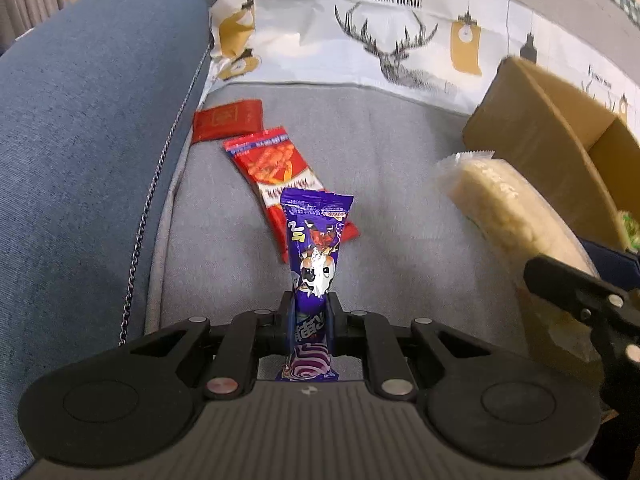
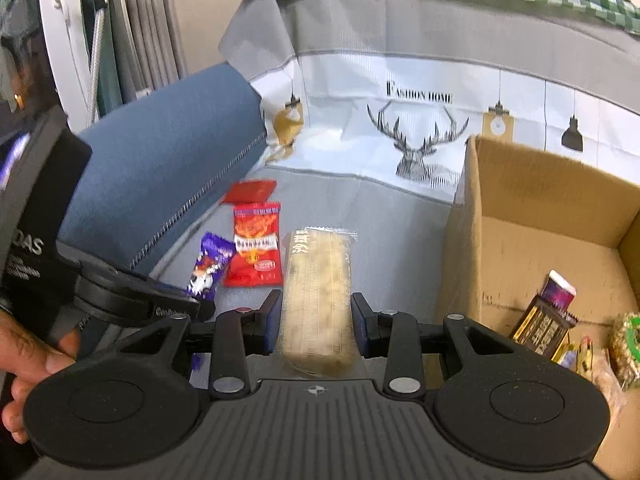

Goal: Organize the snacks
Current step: 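Carry the candy bar and rice bar with both tools over the box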

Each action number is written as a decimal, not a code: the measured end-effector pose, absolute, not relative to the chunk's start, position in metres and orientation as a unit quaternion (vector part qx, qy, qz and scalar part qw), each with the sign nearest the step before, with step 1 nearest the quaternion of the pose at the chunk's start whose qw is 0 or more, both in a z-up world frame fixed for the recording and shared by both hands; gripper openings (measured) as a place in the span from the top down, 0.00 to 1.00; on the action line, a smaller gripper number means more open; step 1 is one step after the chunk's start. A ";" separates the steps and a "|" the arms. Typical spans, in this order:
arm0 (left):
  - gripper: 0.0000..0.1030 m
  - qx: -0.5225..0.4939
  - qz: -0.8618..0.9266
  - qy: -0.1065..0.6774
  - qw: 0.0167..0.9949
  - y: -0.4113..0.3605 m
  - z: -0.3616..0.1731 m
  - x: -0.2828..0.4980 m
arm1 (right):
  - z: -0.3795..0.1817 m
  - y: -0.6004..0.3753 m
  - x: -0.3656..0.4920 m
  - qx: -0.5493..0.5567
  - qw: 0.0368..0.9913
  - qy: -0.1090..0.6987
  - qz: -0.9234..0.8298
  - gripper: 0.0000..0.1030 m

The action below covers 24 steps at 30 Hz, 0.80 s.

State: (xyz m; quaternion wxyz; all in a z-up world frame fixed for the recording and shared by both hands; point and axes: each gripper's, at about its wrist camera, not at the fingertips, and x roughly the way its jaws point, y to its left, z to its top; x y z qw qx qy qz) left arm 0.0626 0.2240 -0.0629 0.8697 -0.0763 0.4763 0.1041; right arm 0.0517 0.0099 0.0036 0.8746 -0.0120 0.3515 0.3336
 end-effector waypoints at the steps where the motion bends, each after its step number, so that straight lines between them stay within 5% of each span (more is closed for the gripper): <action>1: 0.85 -0.084 0.104 0.468 0.874 0.225 -0.060 0.061 | 0.006 0.008 0.051 -0.008 0.875 0.347 0.338 0.64; 24: 0.85 -0.143 0.055 0.256 0.955 0.179 0.003 0.069 | 0.051 -0.065 0.057 0.027 0.905 0.240 0.350 0.64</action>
